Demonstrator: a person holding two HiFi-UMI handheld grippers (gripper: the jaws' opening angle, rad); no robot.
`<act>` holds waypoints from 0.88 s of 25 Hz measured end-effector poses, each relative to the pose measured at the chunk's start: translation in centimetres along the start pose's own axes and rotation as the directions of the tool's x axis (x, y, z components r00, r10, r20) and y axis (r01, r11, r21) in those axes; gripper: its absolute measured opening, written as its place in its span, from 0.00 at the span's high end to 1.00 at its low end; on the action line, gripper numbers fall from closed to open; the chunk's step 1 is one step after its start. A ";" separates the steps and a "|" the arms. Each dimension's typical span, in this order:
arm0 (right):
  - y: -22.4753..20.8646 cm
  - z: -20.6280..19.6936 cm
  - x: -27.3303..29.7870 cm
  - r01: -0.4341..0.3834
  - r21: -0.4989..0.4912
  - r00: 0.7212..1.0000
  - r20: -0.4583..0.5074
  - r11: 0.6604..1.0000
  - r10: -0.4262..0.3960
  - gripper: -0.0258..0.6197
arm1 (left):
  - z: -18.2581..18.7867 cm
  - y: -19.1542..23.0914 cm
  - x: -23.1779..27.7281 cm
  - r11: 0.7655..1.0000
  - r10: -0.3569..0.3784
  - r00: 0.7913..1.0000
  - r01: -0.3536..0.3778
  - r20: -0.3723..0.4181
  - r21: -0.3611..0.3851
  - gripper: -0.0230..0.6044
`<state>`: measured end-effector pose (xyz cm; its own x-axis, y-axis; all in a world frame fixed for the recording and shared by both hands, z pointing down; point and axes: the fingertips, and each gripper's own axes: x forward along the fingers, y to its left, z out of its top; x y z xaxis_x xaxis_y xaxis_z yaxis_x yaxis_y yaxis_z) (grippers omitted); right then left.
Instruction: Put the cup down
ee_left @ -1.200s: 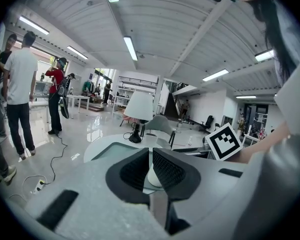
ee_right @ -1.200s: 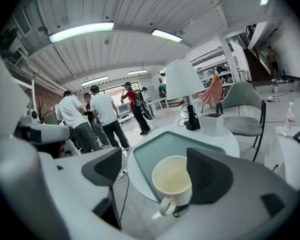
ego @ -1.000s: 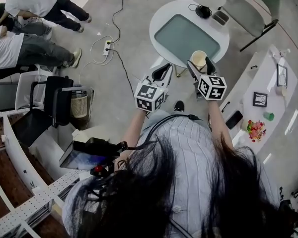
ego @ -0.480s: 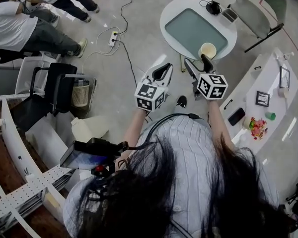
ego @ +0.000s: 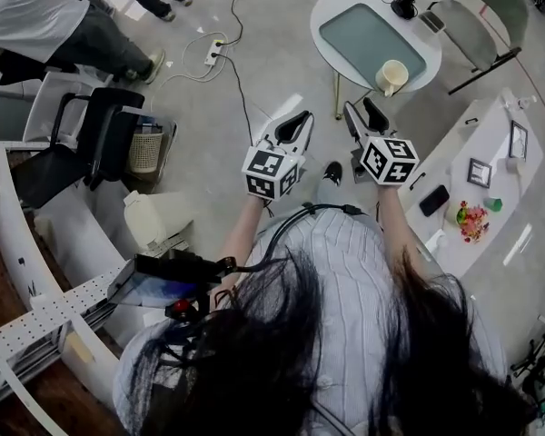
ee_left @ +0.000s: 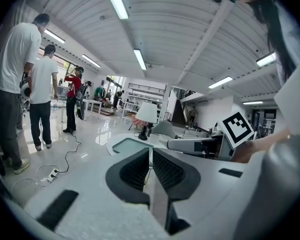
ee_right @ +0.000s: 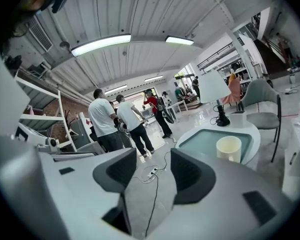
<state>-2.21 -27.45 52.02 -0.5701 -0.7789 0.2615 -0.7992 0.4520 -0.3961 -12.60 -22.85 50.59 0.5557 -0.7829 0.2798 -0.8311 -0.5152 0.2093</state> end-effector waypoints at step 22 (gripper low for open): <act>10.4 -7.4 -11.9 0.002 -0.153 0.996 -0.089 0.988 -0.016 0.69 | -7.2 -5.8 -11.9 0.990 -0.032 0.999 0.037 0.042 -0.139 0.91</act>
<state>-5.18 -10.27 51.31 -0.5721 -0.7440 0.3451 -0.8201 0.5117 -0.2562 -14.26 -8.02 52.78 0.5806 -0.7799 0.2337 -0.7990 -0.4907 0.3476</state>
